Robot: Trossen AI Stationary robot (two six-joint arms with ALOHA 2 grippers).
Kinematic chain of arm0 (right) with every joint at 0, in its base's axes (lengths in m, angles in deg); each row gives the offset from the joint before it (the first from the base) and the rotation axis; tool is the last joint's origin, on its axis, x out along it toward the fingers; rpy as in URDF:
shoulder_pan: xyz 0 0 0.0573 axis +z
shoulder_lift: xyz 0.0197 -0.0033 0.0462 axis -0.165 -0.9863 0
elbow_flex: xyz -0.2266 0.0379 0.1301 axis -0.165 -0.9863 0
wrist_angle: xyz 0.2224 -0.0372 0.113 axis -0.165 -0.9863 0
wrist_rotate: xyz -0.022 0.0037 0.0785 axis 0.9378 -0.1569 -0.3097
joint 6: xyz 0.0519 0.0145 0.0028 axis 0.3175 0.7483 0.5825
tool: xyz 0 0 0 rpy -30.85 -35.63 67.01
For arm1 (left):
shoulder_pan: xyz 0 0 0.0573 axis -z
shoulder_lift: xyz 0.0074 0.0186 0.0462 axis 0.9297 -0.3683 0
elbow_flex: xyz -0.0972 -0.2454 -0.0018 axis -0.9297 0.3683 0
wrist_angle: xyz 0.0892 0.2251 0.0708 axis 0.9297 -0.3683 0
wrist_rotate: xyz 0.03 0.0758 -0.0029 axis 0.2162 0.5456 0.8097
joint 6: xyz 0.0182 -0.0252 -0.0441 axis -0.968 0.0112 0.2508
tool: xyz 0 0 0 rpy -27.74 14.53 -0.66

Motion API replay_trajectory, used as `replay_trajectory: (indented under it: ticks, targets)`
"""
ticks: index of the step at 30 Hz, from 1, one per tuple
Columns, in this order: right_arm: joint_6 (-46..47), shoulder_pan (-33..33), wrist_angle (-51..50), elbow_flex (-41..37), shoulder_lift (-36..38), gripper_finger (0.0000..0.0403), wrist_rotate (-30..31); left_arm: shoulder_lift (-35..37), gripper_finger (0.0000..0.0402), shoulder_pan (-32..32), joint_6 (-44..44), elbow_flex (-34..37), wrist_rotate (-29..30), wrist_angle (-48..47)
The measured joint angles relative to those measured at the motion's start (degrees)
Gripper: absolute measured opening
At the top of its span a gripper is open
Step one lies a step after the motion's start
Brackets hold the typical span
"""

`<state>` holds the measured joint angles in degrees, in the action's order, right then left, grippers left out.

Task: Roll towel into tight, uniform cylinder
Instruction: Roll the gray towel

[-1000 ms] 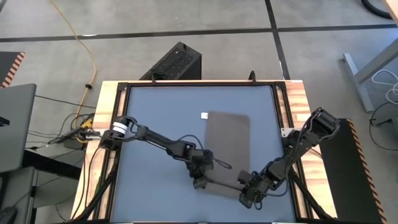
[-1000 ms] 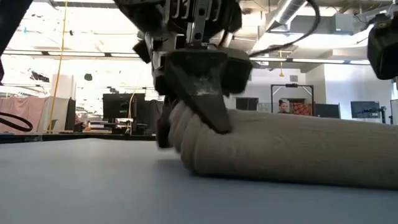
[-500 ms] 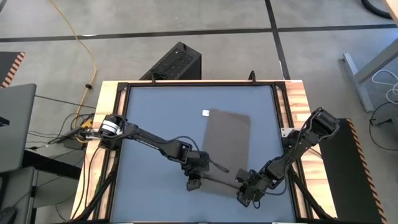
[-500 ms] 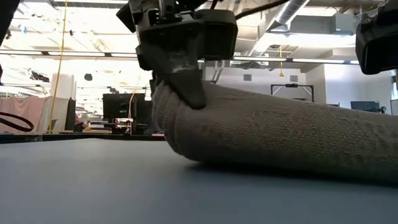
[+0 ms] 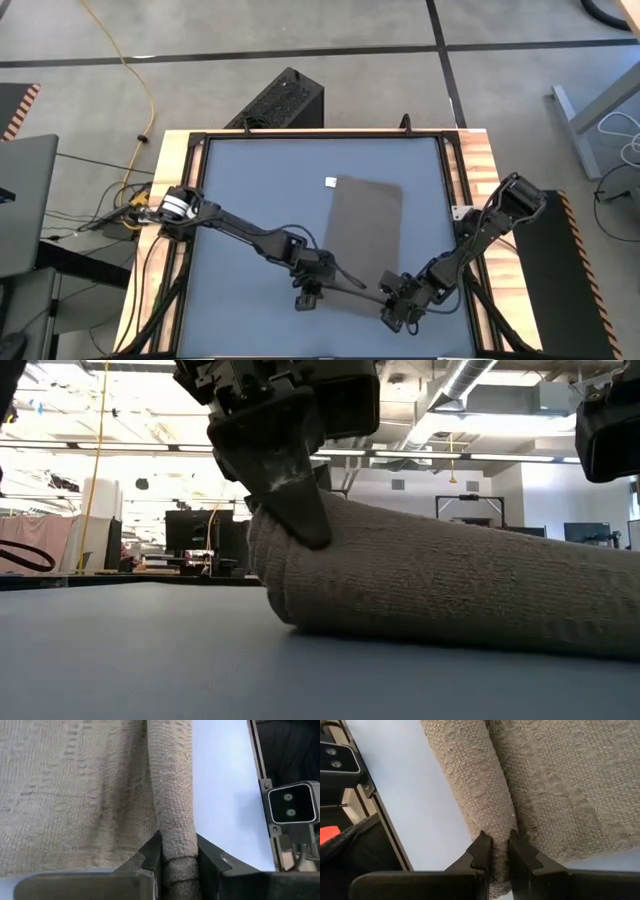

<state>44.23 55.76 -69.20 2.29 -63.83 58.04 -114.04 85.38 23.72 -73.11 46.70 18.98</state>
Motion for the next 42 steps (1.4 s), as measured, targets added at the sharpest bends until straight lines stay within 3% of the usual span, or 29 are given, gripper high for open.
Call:
replay_trajectory:
  ticks: [4,10,14,18,24,28,36,42]
  targets:
    - [-0.02,0.07,-0.15,0.00,0.00,0.0063,-0.56,0.08,0.0089,0.50,1.66,1.70,1.87,1.16]
    - [-0.42,0.15,-1.41,-0.11,0.04,0.0063,-3.97,0.55,0.0164,1.03,3.36,2.68,1.78,-3.69]
    - [-0.39,0.07,-1.61,-0.04,0.11,0.0063,-3.97,2.52,0.0199,1.48,1.74,2.85,7.83,-8.96]
    - [-0.01,0.02,-1.79,-0.04,0.09,0.0063,-3.21,6.51,0.0209,3.72,1.50,2.69,14.63,-3.03]
    - [0.01,-0.09,-1.92,0.01,0.08,0.0063,-2.45,5.45,0.0206,9.62,-6.28,2.45,24.39,23.97]
    - [0.04,-0.13,-1.89,0.02,0.04,0.0063,-2.04,-1.40,0.0189,10.44,-6.91,2.53,24.90,34.66]
    - [0.66,-0.24,-1.81,0.02,0.04,0.0063,-1.96,-6.55,0.0121,8.67,-3.53,2.52,31.74,33.17]
    - [-0.25,-0.31,-1.65,0.02,0.02,0.0072,-1.33,-6.48,0.0078,8.05,-3.35,2.52,29.19,31.83]
